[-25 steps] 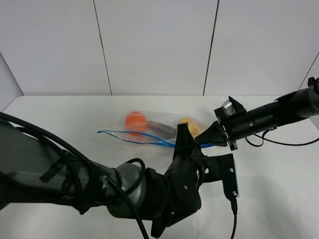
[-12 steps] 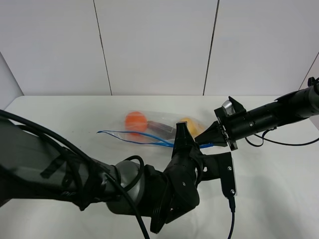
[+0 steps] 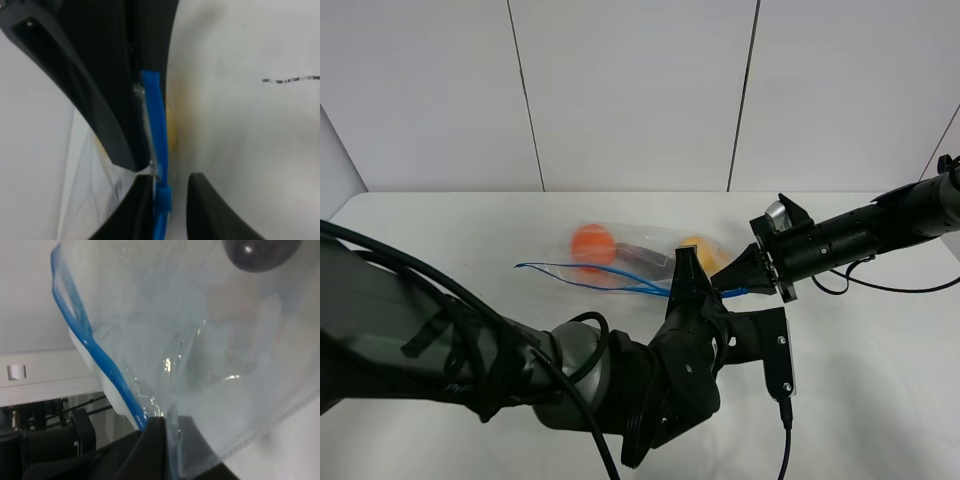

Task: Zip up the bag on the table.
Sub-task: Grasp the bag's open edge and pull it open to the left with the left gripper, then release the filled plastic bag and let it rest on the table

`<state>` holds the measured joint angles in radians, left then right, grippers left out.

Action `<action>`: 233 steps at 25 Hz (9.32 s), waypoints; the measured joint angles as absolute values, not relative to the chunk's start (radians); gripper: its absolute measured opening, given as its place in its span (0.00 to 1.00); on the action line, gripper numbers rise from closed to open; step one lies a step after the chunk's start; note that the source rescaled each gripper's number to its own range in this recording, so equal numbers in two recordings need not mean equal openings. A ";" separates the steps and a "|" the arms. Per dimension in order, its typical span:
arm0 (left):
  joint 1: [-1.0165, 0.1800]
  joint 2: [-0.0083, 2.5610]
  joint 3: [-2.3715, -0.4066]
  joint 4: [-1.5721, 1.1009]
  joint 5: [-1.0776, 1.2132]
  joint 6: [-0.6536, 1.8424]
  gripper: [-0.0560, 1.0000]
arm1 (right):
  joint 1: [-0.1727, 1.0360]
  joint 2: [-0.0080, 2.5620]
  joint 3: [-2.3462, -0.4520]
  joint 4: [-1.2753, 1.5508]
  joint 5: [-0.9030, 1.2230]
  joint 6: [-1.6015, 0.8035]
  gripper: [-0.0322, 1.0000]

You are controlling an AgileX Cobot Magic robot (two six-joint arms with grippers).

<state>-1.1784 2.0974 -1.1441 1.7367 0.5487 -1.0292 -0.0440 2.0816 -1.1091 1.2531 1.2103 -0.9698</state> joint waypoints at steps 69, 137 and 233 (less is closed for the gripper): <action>-1.122 2.097 -1.144 1.730 0.525 -0.947 0.05 | -0.044 2.082 -1.109 1.265 1.191 -0.970 0.03; -0.799 2.044 -1.029 1.612 0.588 -0.769 0.05 | -0.035 2.082 -1.109 1.258 1.191 -0.973 0.03; -0.634 1.950 -1.028 1.501 0.772 -0.884 1.00 | -0.038 2.082 -1.111 1.189 1.199 -0.980 0.03</action>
